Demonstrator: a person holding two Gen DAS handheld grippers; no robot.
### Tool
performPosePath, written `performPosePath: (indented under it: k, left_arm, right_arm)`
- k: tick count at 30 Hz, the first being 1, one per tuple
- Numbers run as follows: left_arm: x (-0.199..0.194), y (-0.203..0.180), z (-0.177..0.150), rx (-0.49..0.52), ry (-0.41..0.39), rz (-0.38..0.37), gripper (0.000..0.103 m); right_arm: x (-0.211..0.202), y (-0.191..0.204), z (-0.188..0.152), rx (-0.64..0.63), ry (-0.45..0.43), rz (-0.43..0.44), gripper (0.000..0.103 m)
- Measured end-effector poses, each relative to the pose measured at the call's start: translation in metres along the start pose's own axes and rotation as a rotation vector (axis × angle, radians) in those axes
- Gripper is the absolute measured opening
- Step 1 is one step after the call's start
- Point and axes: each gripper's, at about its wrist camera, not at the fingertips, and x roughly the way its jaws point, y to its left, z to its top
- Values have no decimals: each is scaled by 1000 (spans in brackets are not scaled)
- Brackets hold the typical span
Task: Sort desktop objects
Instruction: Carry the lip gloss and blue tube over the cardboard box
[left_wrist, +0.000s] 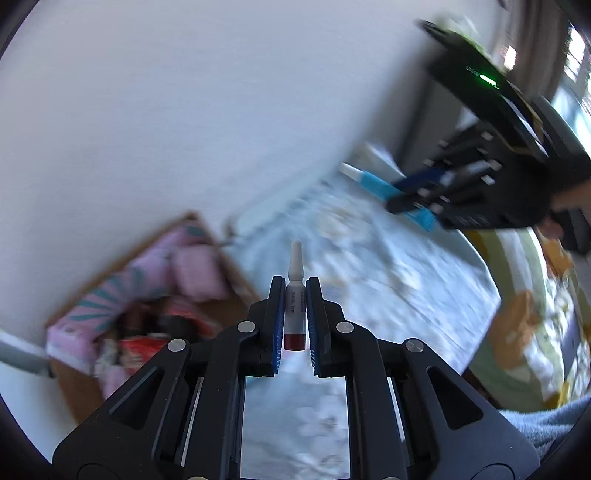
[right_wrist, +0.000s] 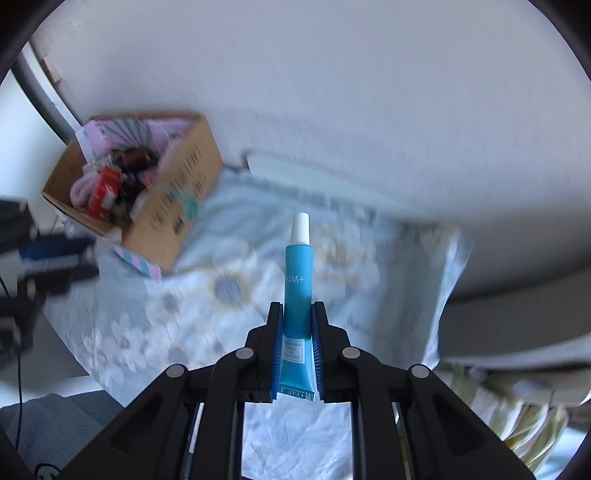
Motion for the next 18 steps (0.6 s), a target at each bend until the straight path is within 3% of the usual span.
performPosePath:
  k: [8, 16, 18]
  left_arm:
    - [-23, 101, -13, -180, 16, 149, 10]
    - [-15, 186, -60, -374, 88, 227, 10]
    - [-13, 196, -69, -384, 101, 279, 10]
  right_arm:
    - [-11, 76, 73, -143, -101, 33, 14]
    - [20, 173, 118, -307, -116, 89, 14]
    - [31, 197, 126, -346, -110, 105, 14]
